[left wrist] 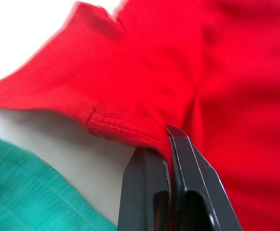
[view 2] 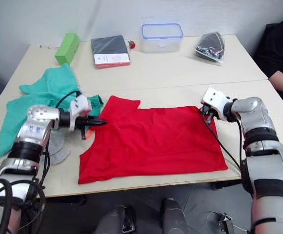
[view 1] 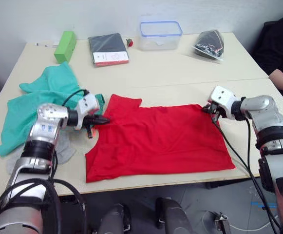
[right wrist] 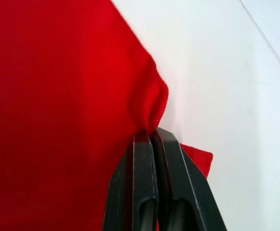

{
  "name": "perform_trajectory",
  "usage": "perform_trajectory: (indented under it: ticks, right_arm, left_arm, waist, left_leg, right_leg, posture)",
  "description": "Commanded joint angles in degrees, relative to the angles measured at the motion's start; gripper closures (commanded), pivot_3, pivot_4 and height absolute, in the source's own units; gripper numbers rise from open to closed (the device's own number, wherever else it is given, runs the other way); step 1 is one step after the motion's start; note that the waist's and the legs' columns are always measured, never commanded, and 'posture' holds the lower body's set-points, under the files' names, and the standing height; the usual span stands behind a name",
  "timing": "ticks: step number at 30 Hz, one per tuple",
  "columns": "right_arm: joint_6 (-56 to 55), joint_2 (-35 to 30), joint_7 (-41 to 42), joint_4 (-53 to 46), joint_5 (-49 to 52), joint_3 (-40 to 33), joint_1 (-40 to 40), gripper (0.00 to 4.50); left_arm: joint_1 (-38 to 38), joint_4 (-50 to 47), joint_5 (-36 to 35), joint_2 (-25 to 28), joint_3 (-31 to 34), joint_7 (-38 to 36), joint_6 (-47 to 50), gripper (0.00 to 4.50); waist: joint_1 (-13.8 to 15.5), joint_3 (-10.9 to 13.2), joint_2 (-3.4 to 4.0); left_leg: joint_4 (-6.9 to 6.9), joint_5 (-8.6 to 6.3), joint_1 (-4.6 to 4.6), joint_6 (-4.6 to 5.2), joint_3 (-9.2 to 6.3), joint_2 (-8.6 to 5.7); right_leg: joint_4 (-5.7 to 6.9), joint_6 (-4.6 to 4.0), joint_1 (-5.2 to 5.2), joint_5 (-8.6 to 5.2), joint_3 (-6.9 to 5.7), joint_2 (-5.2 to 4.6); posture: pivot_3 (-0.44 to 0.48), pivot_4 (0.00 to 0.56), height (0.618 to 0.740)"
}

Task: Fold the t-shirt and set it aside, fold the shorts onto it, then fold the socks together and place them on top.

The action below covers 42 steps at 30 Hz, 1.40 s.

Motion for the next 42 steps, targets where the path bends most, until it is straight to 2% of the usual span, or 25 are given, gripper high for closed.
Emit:
perform_trajectory:
  ticks: [1,6,15,17,20,26,27,34,39,42]
  right_arm:
    - [-5.8,-2.6,-1.9,-4.6,3.5,-4.3,2.9,4.48]
    - [-3.8,-3.1,-1.1,-5.0,4.3,-5.1,5.4,4.48]
    - [18.9,0.7,6.7,-5.2,8.4,-5.3,-4.7,4.48]
    - [21.5,0.8,7.0,-4.5,6.7,-3.5,-6.3,4.07]
    - [22.4,0.7,7.2,-3.8,4.8,-1.9,-7.6,3.18]
    - [22.4,0.5,7.5,-0.7,2.2,0.1,-10.6,1.14]
    - [22.2,0.7,7.2,0.0,2.1,0.2,-11.4,1.12]
    - [22.0,1.8,5.3,3.5,0.9,0.3,-14.2,1.12]
    - [21.4,2.3,4.6,4.1,0.0,0.4,-14.7,1.12]
    - [21.2,2.9,4.3,4.4,0.0,0.3,-15.0,1.12]
  left_arm:
    - [1.5,-5.4,0.3,0.9,1.7,3.8,-4.7,4.49]
    - [0.6,-3.0,-0.8,-0.2,2.3,6.7,-2.3,4.49]
    - [-15.3,15.5,-4.7,-4.7,4.9,6.1,17.4,4.49]
    - [-17.8,17.9,-5.0,-4.5,4.9,4.8,20.7,4.5]
    - [-20.0,19.3,-5.2,-4.0,4.5,2.1,25.0,3.86]
    - [-22.4,20.3,-2.4,-1.2,0.3,-5.9,30.3,2.01]
    - [-23.7,21.6,-2.6,-1.0,0.7,-5.7,31.5,1.77]
    - [-33.4,33.5,-5.6,-3.3,7.6,3.8,41.9,1.77]
    - [-35.2,38.0,-4.6,-6.6,9.3,12.0,45.3,1.77]
    - [-35.8,39.6,-6.6,-8.6,12.7,17.6,45.4,1.77]
  waist:
    - [0.2,0.0,0.0]
    - [0.1,0.0,0.0]
    - [0.1,0.0,0.0]
    - [0.0,0.0,0.0]
    - [0.0,0.0,0.0]
    - [-0.1,0.0,0.0]
    - [-0.1,0.0,0.0]
    - [-0.1,0.0,-0.01]
    - [-0.1,0.0,-0.01]
    - [-0.1,0.0,-0.05]
  left_leg:
    - [0.01,0.02,0.0,0.04,0.0,-0.02]
    - [0.02,0.09,0.11,0.15,-0.01,-0.1]
    - [0.0,0.15,0.05,0.23,-0.02,-0.13]
    - [-0.05,0.14,0.04,0.21,-0.04,-0.12]
    - [-0.09,0.13,0.02,0.2,-0.05,-0.13]
    - [-0.05,0.13,-0.01,0.2,-0.03,-0.15]
    - [-0.05,0.13,-0.01,0.2,-0.03,-0.15]
    - [-0.05,0.13,-0.02,0.19,-0.04,-0.16]
    - [-0.06,0.13,-0.02,0.19,-0.05,-0.21]
    - [-0.06,0.13,-0.02,0.19,-0.05,-0.19]
  right_leg:
    - [-0.01,0.0,0.02,0.0,-0.01,-0.06]
    - [0.0,0.04,0.16,0.02,-0.08,-0.44]
    - [0.02,0.08,0.14,0.04,-0.15,-0.2]
    - [0.01,0.08,0.11,0.04,-0.17,-0.18]
    - [-0.02,0.08,0.1,0.04,-0.19,-0.17]
    - [-0.02,0.08,0.07,0.04,-0.17,-0.17]
    - [-0.01,0.08,0.06,0.04,-0.16,-0.17]
    - [-0.01,0.08,0.05,0.04,-0.15,-0.19]
    - [0.02,0.08,0.05,0.04,-0.16,-0.22]
    - [0.04,0.08,0.04,0.04,-0.15,-0.22]
  posture:
    - [0.0,0.15,0.74]
    - [0.0,0.15,0.74]
    - [0.0,0.15,0.74]
    - [0.0,0.15,0.74]
    - [0.0,0.15,0.74]
    - [0.0,0.15,0.74]
    - [0.0,0.15,0.74]
    - [0.0,0.15,0.74]
    - [0.0,0.15,0.74]
    - [0.0,0.15,0.74]
